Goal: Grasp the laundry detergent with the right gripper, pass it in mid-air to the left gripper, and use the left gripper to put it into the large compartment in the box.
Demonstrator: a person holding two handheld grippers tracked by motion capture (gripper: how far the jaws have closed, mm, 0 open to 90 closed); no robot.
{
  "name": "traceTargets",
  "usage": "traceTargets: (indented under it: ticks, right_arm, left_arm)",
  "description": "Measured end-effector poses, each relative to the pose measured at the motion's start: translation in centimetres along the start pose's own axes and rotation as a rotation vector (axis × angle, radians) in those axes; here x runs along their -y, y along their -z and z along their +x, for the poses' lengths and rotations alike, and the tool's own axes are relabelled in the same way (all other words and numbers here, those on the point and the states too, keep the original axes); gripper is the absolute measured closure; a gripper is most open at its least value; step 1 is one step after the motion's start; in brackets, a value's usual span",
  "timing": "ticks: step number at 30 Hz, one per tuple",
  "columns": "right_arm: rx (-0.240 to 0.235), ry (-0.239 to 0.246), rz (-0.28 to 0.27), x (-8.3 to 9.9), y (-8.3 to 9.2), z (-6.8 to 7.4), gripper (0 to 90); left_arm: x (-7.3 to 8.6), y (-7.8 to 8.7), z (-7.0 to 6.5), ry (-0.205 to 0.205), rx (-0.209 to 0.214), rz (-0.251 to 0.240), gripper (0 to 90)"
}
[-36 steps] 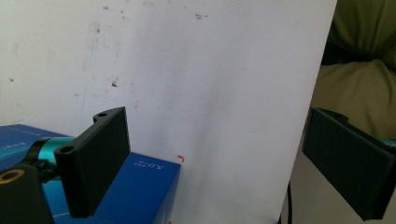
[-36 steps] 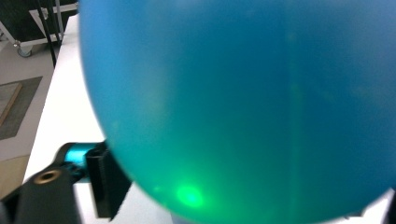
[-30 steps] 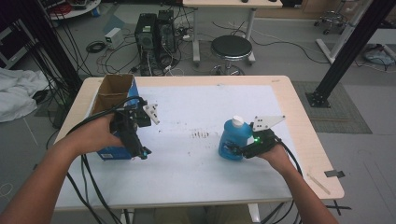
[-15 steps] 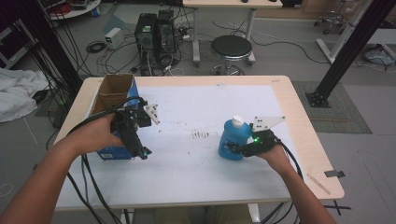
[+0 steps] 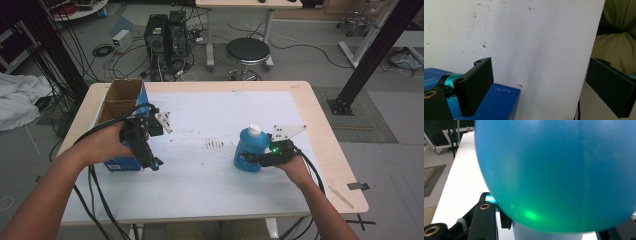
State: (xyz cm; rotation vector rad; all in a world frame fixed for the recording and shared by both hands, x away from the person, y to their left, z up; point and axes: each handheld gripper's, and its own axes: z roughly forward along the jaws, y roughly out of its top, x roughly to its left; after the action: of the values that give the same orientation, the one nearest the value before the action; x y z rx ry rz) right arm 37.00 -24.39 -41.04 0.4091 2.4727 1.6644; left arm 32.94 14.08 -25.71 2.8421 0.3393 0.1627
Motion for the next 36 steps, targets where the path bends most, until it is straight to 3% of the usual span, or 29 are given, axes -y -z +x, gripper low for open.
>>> traceTargets:
  ticks: [9,19,27,32,36]
  right_arm:
    - [-0.003,0.005,-0.012,-0.2,0.2,0.3,45.2]
    - [-0.022,0.012,-0.016,-2.0,1.8,1.0,45.2]
    - [-0.046,0.024,-0.005,-5.0,3.7,1.9,45.3]
    - [-0.064,0.033,-0.004,-6.2,4.0,2.4,45.3]
    - [-0.098,0.043,0.003,-7.4,3.8,2.7,45.3]
  left_arm:
    - [-0.4,0.1,-0.1,-0.002,-0.004,-0.003,7.6]
    - [-2.0,1.1,-0.4,-0.019,-0.008,-0.023,7.6]
    - [-4.7,2.6,-0.6,-0.039,-0.004,-0.040,7.6]
    - [-6.2,3.2,-0.8,-0.066,0.001,-0.049,7.6]
    - [-8.3,3.9,-1.0,-0.095,0.017,-0.048,7.6]
